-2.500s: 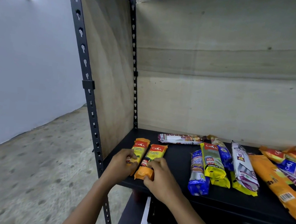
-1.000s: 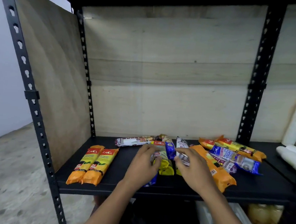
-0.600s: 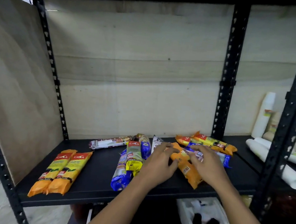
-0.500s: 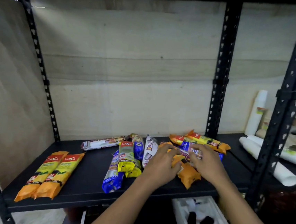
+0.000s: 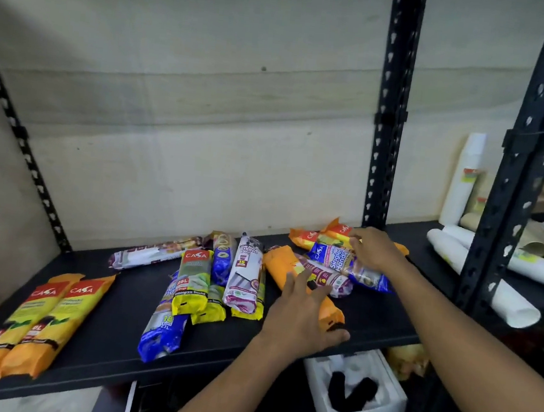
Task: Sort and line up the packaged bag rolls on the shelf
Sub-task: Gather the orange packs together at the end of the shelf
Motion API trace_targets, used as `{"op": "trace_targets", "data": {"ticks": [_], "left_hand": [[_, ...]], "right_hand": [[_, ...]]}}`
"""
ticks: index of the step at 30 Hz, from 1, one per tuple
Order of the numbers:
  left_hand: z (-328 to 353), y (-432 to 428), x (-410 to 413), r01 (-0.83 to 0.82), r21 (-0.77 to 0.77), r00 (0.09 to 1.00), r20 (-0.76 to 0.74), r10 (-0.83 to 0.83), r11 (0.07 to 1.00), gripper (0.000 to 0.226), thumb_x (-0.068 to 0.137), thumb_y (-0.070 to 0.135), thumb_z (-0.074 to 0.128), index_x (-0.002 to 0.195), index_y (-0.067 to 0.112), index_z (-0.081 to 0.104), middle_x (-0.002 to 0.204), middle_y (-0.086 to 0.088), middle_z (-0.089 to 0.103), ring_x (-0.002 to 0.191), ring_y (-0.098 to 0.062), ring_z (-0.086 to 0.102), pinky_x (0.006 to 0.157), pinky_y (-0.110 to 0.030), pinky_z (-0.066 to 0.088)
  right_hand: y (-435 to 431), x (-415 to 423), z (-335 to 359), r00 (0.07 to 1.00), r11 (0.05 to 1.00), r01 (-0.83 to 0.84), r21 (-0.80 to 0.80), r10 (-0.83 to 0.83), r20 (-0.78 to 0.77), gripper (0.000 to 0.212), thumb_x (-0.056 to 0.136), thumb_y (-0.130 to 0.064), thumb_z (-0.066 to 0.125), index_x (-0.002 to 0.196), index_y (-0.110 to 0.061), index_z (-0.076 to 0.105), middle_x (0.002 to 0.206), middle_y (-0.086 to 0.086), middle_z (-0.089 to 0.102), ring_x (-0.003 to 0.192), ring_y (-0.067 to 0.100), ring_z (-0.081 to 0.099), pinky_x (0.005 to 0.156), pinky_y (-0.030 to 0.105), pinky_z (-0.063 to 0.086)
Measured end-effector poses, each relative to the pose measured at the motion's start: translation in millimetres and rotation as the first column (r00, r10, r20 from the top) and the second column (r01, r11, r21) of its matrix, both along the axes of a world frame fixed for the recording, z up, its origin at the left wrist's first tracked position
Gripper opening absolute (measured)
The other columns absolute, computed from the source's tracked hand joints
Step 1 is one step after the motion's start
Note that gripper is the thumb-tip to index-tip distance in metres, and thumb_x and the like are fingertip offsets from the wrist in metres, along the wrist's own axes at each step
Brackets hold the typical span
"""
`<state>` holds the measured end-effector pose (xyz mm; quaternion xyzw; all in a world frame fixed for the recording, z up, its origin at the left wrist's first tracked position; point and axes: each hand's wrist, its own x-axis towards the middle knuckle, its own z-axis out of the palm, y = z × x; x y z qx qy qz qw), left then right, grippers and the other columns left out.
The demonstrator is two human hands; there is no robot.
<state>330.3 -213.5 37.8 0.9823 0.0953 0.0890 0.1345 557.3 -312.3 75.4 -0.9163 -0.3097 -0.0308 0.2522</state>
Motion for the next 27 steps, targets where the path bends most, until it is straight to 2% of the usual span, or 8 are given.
{"op": "trace_targets", "data": {"ticks": [2, 5, 8, 11, 15, 18, 21, 27], "left_hand": [[-2, 0, 1, -0.007, 0.026, 1.0, 0.022, 0.007, 1.0, 0.08, 0.08, 0.061, 0.068, 0.147, 0.036, 0.033, 0.163, 0.001, 0.007, 0.152, -0.033, -0.001, 0.106, -0.058, 0.041], [-3, 2, 2, -0.024, 0.039, 0.998, 0.064, 0.022, 0.999, 0.069, 0.084, 0.049, 0.069, 0.144, 0.036, 0.038, 0.16, 0.001, 0.013, 0.151, -0.031, 0.004, 0.101, -0.058, 0.046], [-6, 3, 3, -0.031, 0.006, 0.996, 0.08, 0.031, 0.999, 0.062, 0.087, 0.045, 0.068, 0.142, 0.037, 0.041, 0.159, 0.002, 0.014, 0.151, -0.029, 0.004, 0.098, -0.06, 0.048], [-8, 4, 3, -0.025, -0.021, 0.992, 0.121, 0.028, 0.999, 0.056, 0.087, 0.042, 0.07, 0.138, 0.033, 0.048, 0.157, 0.002, 0.015, 0.151, -0.028, 0.009, 0.098, -0.057, 0.049], [-9, 7, 3, -0.006, -0.043, 0.988, 0.153, 0.012, 0.999, 0.051, 0.088, 0.038, 0.07, 0.135, 0.031, 0.052, 0.159, 0.001, 0.018, 0.151, -0.028, 0.014, 0.107, -0.05, 0.045], [-6, 10, 2, 0.005, -0.06, 0.988, 0.155, 0.005, 0.998, 0.049, 0.09, 0.038, 0.069, 0.136, 0.031, 0.052, 0.16, -0.001, 0.02, 0.151, -0.03, 0.014, 0.112, -0.049, 0.039], [2, 13, 0, 0.012, -0.062, 0.988, 0.152, -0.003, 0.998, 0.052, 0.091, 0.04, 0.067, 0.139, 0.029, 0.052, 0.161, -0.001, 0.02, 0.151, -0.032, 0.012, 0.114, -0.049, 0.035], [29, 23, -9, 0.104, -0.023, 0.973, 0.208, -0.097, 0.994, 0.05, 0.09, 0.042, 0.067, 0.136, 0.027, 0.055, 0.16, -0.001, 0.024, 0.148, -0.03, 0.024, 0.11, -0.047, 0.038]], "right_hand": [[4, 13, 2, 0.999, 0.994, -0.013, -0.113, 0.008, -0.042, 0.039, 0.102, -0.025, 0.051, 0.14, -0.018, 0.055, 0.144, 0.013, 0.052, 0.126, 0.029, 0.051, 0.099, 0.033, 0.041], [7, 26, 5, 0.997, 0.964, -0.052, -0.262, 0.037, -0.062, 0.044, 0.098, -0.03, 0.058, 0.14, -0.023, 0.054, 0.145, 0.01, 0.052, 0.124, 0.027, 0.053, 0.094, 0.032, 0.041], [10, 32, 6, 0.998, 0.951, -0.048, -0.307, 0.036, -0.044, 0.051, 0.095, -0.036, 0.063, 0.143, -0.022, 0.051, 0.145, 0.01, 0.051, 0.123, 0.027, 0.053, 0.089, 0.03, 0.04], [15, 33, 8, 0.998, 0.922, -0.049, -0.385, 0.03, -0.056, 0.052, 0.095, -0.034, 0.061, 0.144, -0.02, 0.05, 0.147, 0.01, 0.049, 0.127, 0.028, 0.051, 0.096, 0.034, 0.041], [18, 29, 15, 0.996, 0.881, -0.064, -0.469, 0.023, -0.091, 0.04, 0.096, -0.03, 0.058, 0.131, -0.012, 0.06, 0.128, 0.009, 0.06, 0.112, 0.025, 0.057, 0.094, 0.038, 0.049], [19, 27, 17, 0.994, 0.922, -0.031, -0.386, -0.012, -0.109, 0.032, 0.092, -0.019, 0.059, 0.121, -0.006, 0.064, 0.114, 0.011, 0.065, 0.1, 0.024, 0.063, 0.085, 0.037, 0.054], [19, 21, 18, 0.996, 0.961, 0.027, -0.276, -0.049, -0.074, 0.041, 0.086, -0.014, 0.062, 0.127, -0.007, 0.057, 0.121, 0.012, 0.061, 0.1, 0.025, 0.061, 0.079, 0.035, 0.054], [16, 4, 31, 0.995, 0.995, 0.095, -0.017, -0.095, 0.026, 0.037, 0.085, -0.025, 0.069, 0.119, -0.014, 0.057, 0.118, 0.01, 0.052, 0.094, 0.025, 0.058, 0.08, 0.043, 0.053]]}}
